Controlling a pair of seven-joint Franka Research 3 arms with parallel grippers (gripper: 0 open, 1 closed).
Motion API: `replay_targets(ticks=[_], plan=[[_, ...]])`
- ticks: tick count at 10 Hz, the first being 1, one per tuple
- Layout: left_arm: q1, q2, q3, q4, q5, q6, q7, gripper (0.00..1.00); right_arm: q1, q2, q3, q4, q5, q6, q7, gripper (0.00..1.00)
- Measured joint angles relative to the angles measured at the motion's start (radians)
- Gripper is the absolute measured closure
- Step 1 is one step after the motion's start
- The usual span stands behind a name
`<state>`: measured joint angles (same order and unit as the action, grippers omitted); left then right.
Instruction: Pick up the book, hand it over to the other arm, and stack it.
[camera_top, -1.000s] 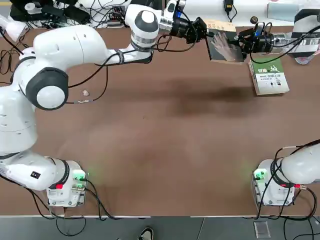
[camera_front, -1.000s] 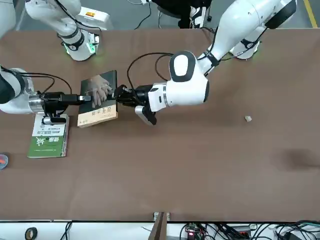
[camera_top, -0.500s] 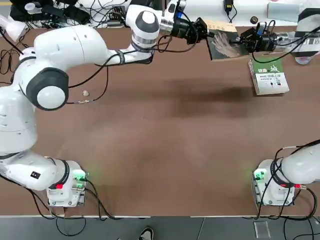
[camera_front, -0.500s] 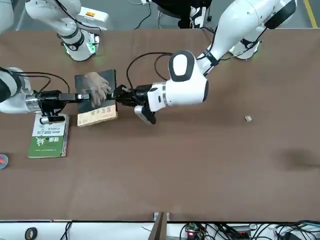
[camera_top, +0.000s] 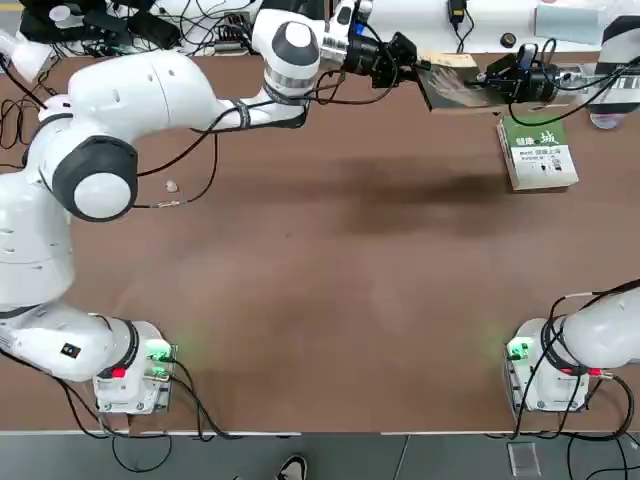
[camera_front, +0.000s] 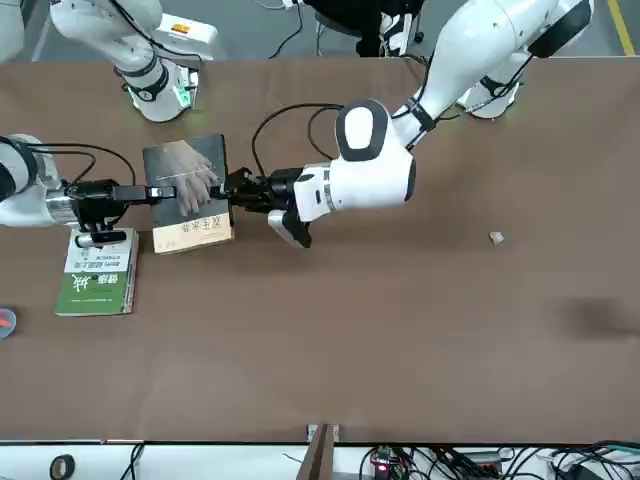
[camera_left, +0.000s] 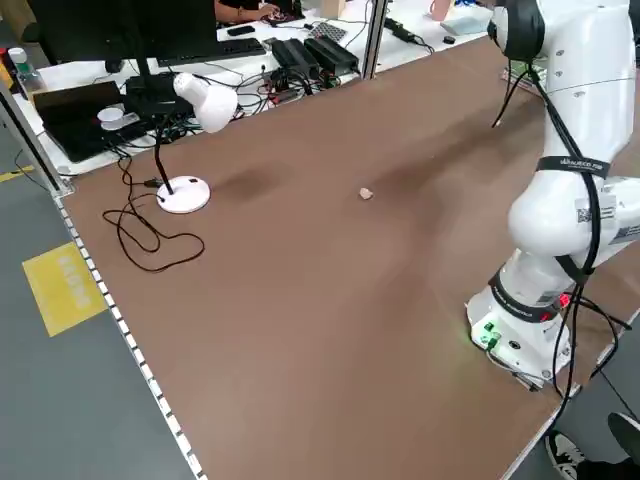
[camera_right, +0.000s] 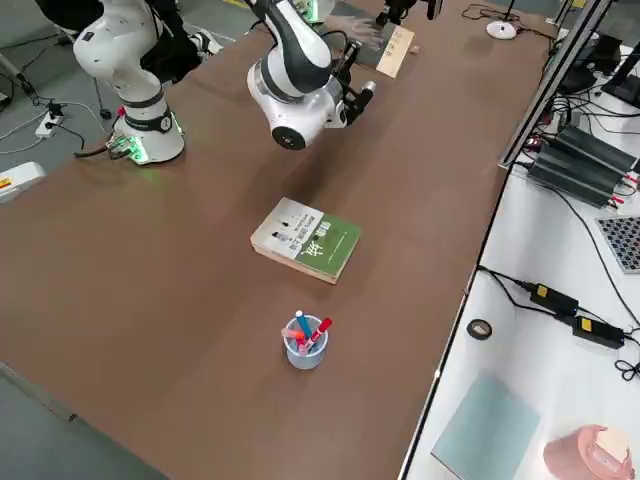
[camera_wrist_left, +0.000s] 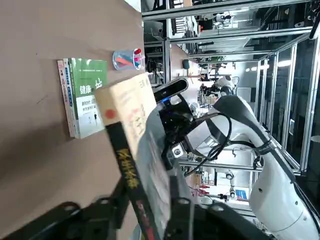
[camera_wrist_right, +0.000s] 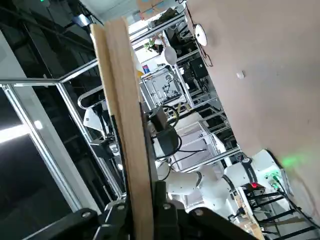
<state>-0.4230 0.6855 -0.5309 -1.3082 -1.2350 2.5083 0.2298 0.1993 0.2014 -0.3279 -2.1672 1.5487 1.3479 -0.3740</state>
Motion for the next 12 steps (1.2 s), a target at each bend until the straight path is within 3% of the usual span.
replay_targets(ticks=[5, 7, 12], plan=[[0.002, -0.002, 0.000, 0.016, 0.002, 0.005, 0.003, 0.03, -0.012, 0.000, -0.040, 0.035, -0.002, -0.047, 0.066, 0.84], [0.005, -0.011, 0.001, 0.021, 0.052, 0.018, 0.009, 0.00, -0.040, -0.001, -0.045, 0.065, -0.041, -0.061, 0.076, 0.84], [0.076, -0.070, 0.019, -0.024, 0.341, 0.019, -0.099, 0.00, -0.169, 0.001, -0.050, 0.182, -0.268, -0.066, 0.071, 0.84]])
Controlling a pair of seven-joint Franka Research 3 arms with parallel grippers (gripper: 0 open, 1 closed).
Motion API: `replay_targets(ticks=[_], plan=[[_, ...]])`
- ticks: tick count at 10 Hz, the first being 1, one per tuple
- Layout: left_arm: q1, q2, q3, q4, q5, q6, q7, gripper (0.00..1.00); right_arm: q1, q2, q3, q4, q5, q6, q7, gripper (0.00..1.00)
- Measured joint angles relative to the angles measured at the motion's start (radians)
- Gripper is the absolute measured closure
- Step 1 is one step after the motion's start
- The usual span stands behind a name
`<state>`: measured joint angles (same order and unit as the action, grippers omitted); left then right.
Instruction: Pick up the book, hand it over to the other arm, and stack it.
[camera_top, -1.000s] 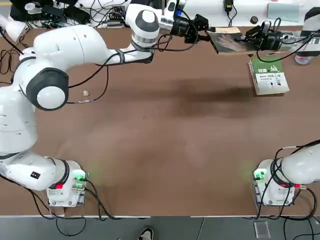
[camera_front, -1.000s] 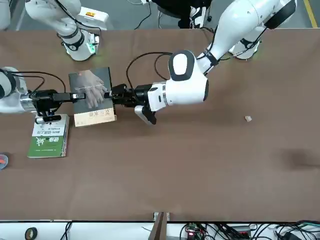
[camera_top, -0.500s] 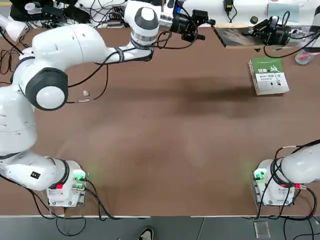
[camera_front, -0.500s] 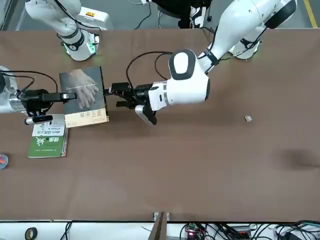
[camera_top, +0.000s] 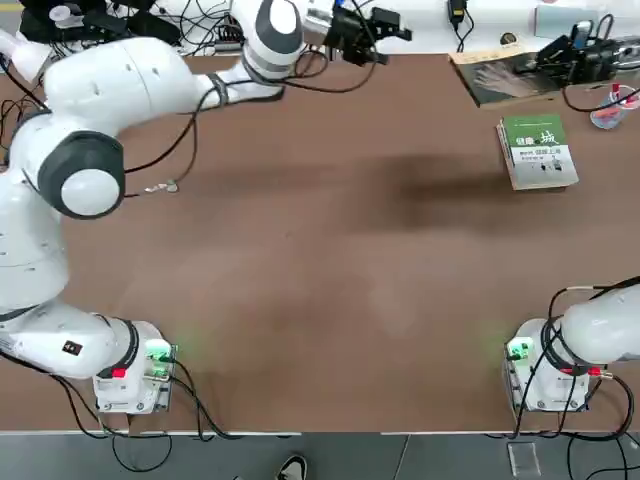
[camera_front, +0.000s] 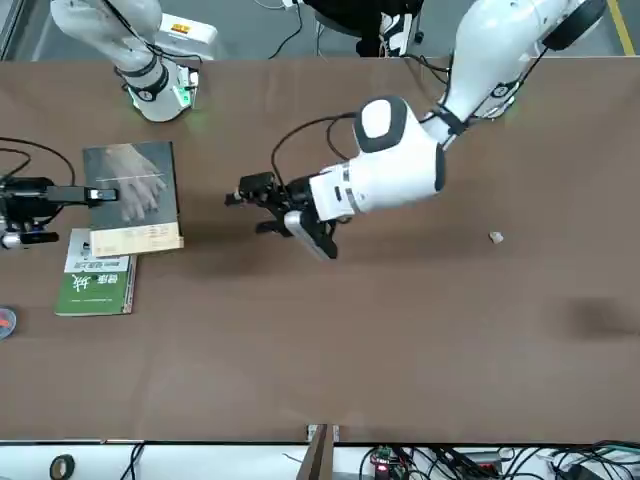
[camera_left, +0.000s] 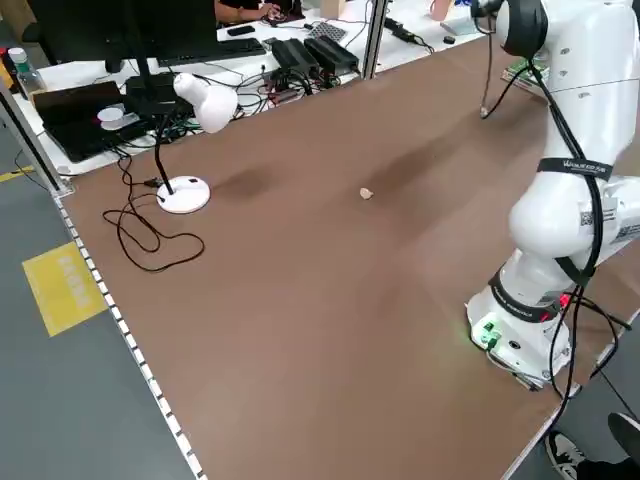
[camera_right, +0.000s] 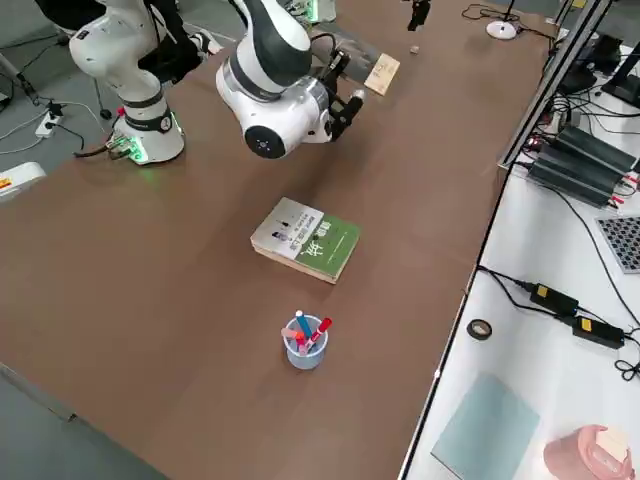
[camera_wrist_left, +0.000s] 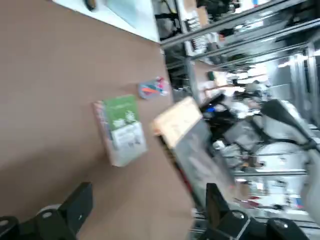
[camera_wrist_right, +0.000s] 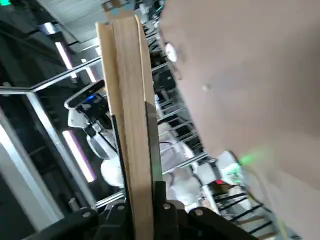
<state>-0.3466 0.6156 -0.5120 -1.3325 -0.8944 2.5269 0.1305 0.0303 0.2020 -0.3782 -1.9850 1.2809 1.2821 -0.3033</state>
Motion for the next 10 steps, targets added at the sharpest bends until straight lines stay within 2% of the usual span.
replay_targets(ticks=[4, 7, 10], plan=[[0.109, -0.066, 0.004, -0.096, 0.224, -0.150, -0.103, 0.00, -0.084, 0.031, 0.000, 0.048, -0.099, -0.004, -0.047, 0.84], [0.199, -0.107, 0.004, -0.105, 0.470, -0.315, -0.214, 0.00, -0.150, 0.087, 0.000, 0.079, -0.157, -0.042, -0.123, 0.84], [0.261, -0.156, 0.004, -0.105, 0.636, -0.431, -0.238, 0.00, -0.205, 0.141, 0.000, 0.088, -0.171, -0.091, -0.200, 0.84]])
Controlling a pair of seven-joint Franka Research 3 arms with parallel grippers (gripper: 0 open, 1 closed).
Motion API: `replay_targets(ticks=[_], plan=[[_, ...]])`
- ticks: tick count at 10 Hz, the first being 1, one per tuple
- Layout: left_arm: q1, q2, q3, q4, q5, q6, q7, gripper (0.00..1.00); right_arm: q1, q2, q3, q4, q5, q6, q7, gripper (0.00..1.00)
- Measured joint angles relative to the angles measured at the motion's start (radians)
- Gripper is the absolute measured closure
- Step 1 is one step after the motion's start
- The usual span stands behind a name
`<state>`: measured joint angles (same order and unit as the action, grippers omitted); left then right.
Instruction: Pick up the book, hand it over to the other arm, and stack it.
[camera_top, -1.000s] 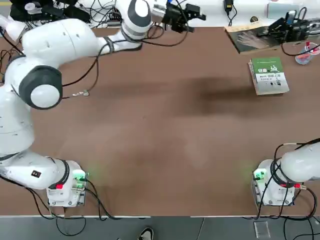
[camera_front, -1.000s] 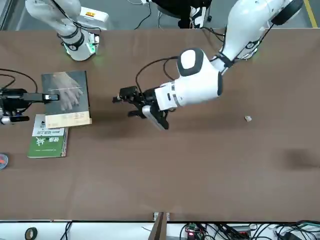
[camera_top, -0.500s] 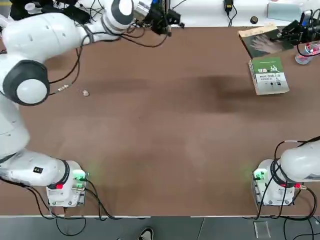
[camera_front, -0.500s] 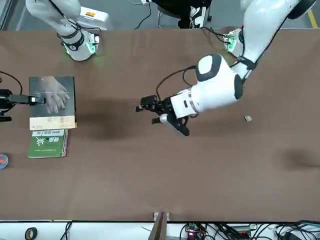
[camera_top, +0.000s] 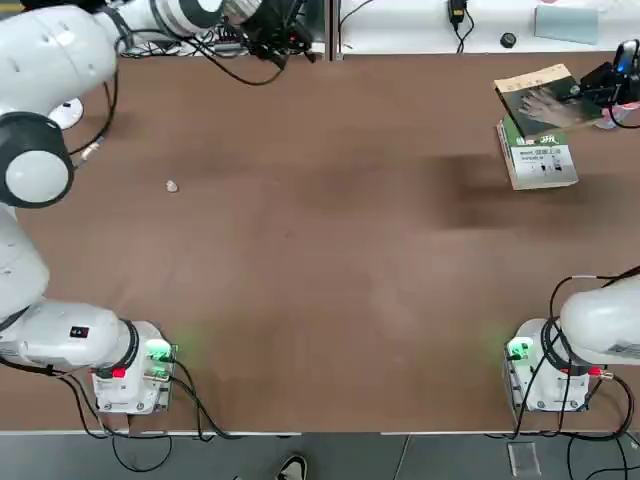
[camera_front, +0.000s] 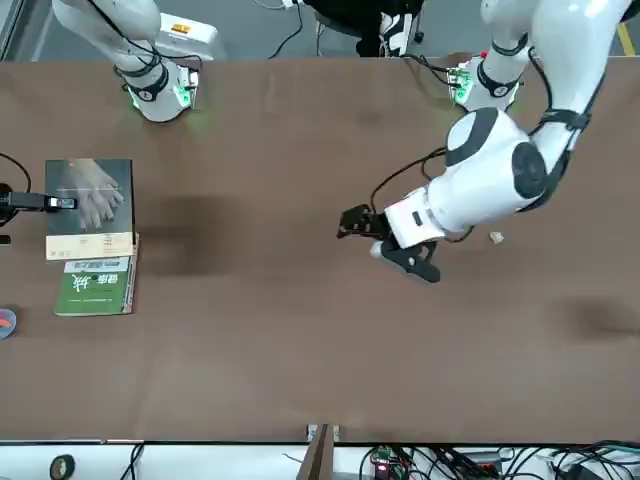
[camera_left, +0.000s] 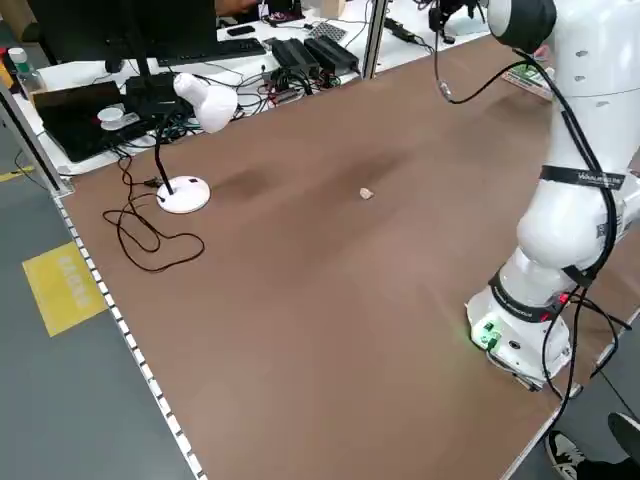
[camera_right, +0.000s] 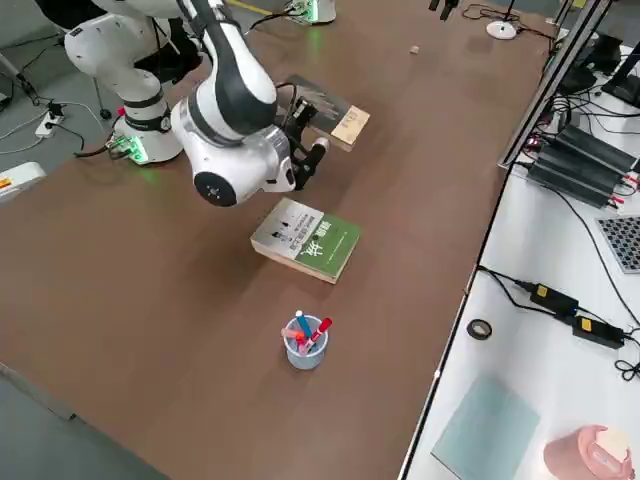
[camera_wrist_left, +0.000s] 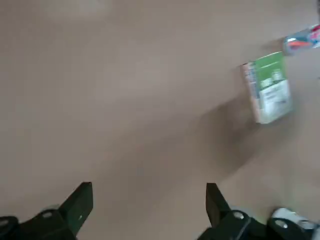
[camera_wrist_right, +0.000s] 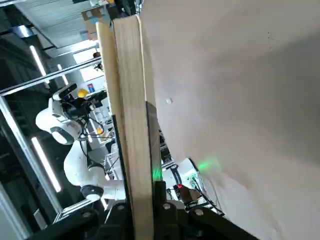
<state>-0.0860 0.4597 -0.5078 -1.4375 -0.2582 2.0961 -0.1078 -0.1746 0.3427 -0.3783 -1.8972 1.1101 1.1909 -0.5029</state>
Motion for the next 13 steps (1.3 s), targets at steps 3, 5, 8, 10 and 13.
replay_targets(ticks=[3, 5, 8, 10, 13], plan=[[0.033, -0.030, 0.001, -0.001, 0.123, -0.077, -0.012, 0.00, -0.041, 0.050, 0.007, 0.023, -0.014, -0.062, -0.048, 0.84], [0.069, -0.045, 0.001, -0.003, 0.169, -0.129, -0.012, 0.00, -0.065, 0.083, 0.010, 0.049, -0.035, -0.078, -0.090, 0.84], [0.121, -0.080, 0.001, -0.003, 0.234, -0.207, -0.011, 0.00, -0.097, 0.143, 0.017, 0.105, -0.076, -0.089, -0.155, 0.84], [0.161, -0.102, 0.002, -0.004, 0.242, -0.254, -0.010, 0.00, -0.116, 0.191, 0.023, 0.151, -0.086, -0.100, -0.183, 0.84], [0.232, -0.116, 0.010, -0.005, 0.246, -0.327, 0.010, 0.00, -0.142, 0.254, 0.035, 0.210, -0.102, -0.109, -0.222, 0.84]])
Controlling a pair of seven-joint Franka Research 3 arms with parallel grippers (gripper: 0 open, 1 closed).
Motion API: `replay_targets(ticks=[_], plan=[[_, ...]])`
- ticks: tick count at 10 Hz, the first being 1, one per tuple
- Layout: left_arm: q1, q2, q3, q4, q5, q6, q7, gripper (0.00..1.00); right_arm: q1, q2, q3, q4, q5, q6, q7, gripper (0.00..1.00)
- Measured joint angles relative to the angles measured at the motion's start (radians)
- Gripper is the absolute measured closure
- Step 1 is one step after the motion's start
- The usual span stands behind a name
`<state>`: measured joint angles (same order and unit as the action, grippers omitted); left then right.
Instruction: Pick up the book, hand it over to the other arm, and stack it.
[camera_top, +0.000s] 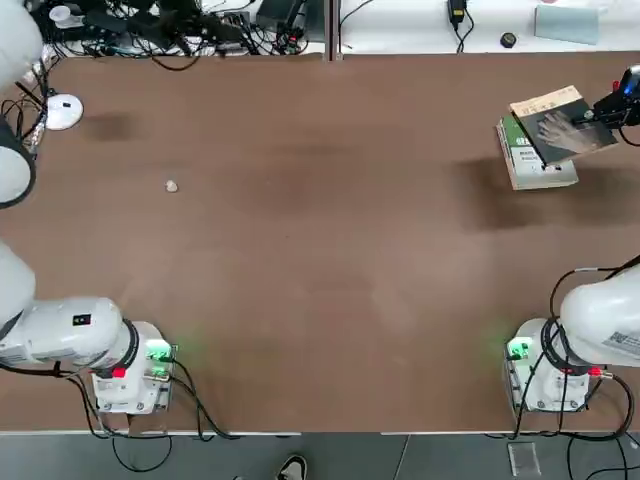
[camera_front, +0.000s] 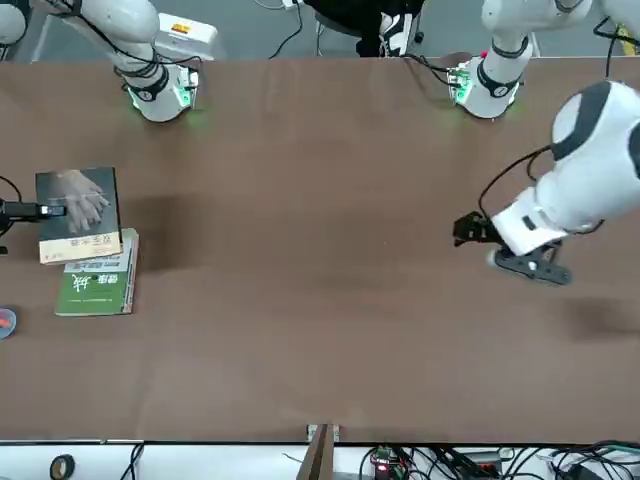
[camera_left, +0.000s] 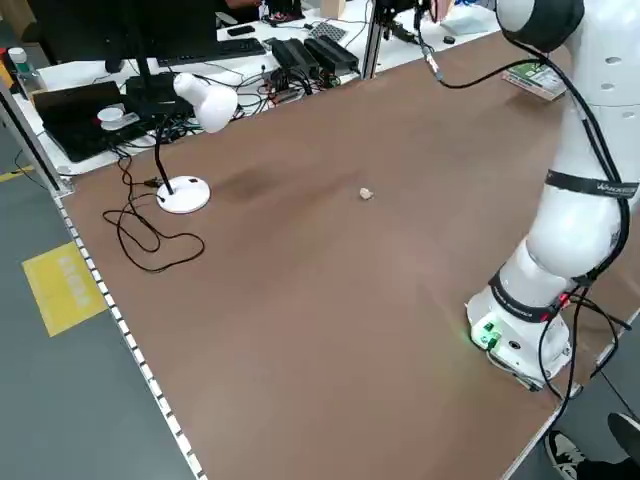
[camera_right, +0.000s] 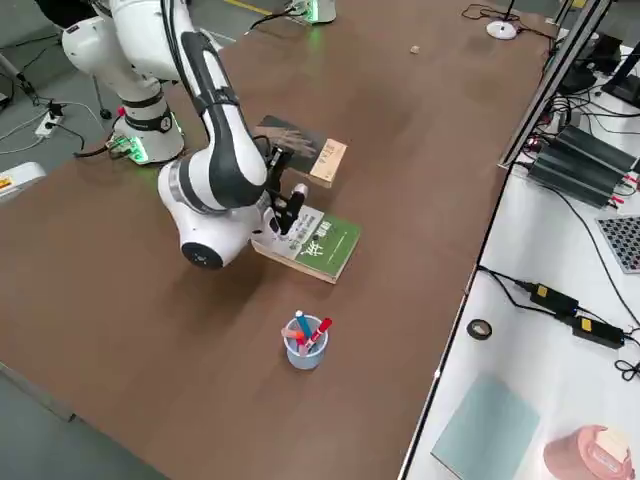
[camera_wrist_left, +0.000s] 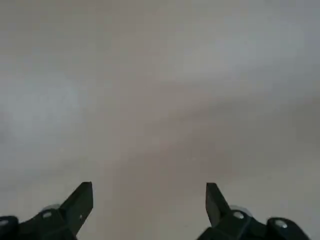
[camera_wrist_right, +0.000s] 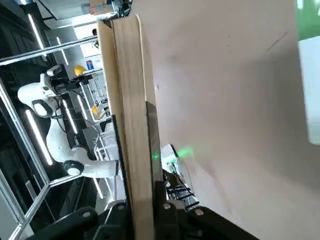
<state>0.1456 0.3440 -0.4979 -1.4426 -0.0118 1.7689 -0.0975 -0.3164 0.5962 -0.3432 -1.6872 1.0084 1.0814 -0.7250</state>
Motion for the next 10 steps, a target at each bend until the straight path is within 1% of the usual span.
replay_targets(ticks=[1, 2, 4, 5, 8, 10], plan=[[0.005, -0.004, 0.026, 0.000, 0.005, -0.023, 0.014, 0.00, -0.012, 0.019, 0.008, 0.019, -0.002, 0.000, -0.009, 0.84], [0.002, -0.010, 0.066, 0.000, 0.007, -0.045, 0.048, 0.00, -0.022, 0.038, 0.012, 0.039, -0.002, 0.000, -0.014, 0.84], [-0.012, -0.024, 0.158, -0.001, 0.008, -0.075, 0.154, 0.00, -0.046, 0.071, 0.024, 0.084, -0.002, 0.000, -0.017, 0.84], [-0.029, -0.033, 0.213, -0.001, 0.008, -0.091, 0.198, 0.00, -0.062, 0.087, 0.038, 0.108, -0.002, 0.001, -0.017, 0.84], [-0.118, -0.084, 0.364, -0.023, 0.008, -0.124, 0.237, 0.00, -0.100, 0.141, 0.068, 0.173, -0.004, 0.002, -0.030, 0.84], [-0.205, -0.147, 0.454, -0.080, 0.005, -0.120, 0.235, 0.00, -0.110, 0.178, 0.073, 0.214, -0.016, 0.008, -0.054, 0.84]])
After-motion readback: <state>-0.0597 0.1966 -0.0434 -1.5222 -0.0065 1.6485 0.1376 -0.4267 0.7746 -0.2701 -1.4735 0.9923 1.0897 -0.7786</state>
